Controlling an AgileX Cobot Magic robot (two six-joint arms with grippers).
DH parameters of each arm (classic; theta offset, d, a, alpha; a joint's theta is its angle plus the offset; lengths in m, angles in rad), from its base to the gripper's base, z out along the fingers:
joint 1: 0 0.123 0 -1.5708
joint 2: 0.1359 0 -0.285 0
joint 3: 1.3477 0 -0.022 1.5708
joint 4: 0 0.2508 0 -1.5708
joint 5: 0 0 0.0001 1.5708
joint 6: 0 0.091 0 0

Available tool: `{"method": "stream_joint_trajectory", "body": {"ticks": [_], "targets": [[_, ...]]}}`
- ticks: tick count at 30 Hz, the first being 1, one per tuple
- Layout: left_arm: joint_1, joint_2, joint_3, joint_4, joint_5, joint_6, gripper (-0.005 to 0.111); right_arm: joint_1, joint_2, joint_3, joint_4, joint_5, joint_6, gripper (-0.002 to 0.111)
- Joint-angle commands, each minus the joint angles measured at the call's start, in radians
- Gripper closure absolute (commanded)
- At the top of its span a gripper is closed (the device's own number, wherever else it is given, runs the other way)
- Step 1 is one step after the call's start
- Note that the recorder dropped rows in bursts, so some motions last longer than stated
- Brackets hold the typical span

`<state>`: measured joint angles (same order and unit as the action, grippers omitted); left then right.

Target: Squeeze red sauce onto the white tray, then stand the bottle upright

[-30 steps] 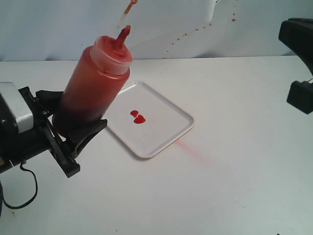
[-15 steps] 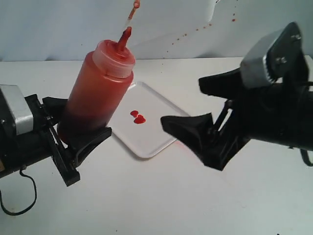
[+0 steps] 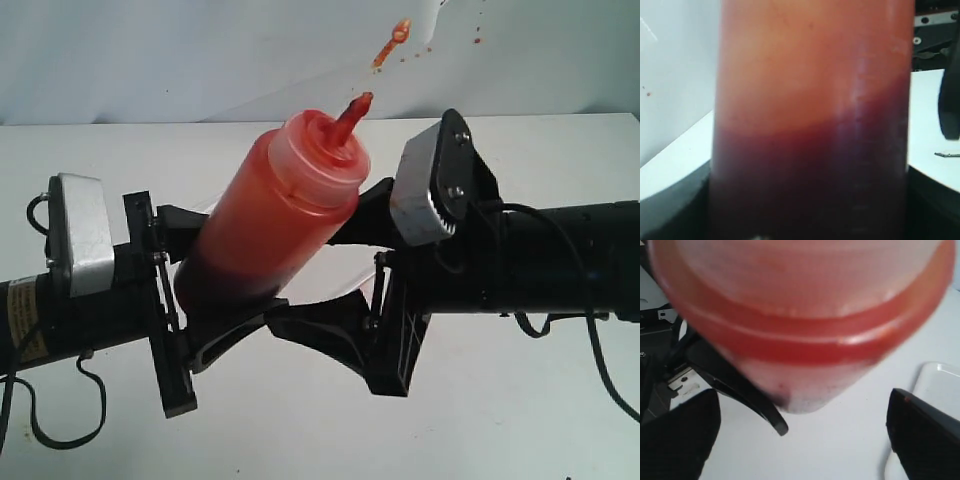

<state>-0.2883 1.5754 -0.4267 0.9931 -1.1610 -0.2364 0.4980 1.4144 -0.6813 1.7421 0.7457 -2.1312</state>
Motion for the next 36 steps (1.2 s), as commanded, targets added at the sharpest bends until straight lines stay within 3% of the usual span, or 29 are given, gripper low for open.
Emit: {"method": "stream_joint_trajectory", "body": {"ticks": [1, 8, 20, 30, 36], "targets": [[-0.024, 0.006, -0.022, -0.042, -0.060, -0.033, 0.107, 0.003, -0.002, -0.007, 0.002, 0.069, -0.013, 0.030], [-0.031, 0.130, -0.022, -0.033, -0.060, -0.034, 0.107, 0.003, -0.002, -0.016, 0.002, 0.046, -0.011, 0.048], [-0.031, 0.273, -0.120, 0.090, -0.060, -0.058, 0.107, 0.003, -0.002, -0.084, 0.002, 0.011, -0.011, 0.048], [-0.031, 0.273, -0.160, 0.088, -0.060, -0.076, 0.107, 0.003, -0.002, -0.084, 0.002, -0.137, -0.011, 0.030], [-0.031, 0.273, -0.160, 0.088, -0.060, -0.076, 0.107, 0.003, -0.002, -0.084, 0.002, -0.133, -0.011, 0.027]]}}
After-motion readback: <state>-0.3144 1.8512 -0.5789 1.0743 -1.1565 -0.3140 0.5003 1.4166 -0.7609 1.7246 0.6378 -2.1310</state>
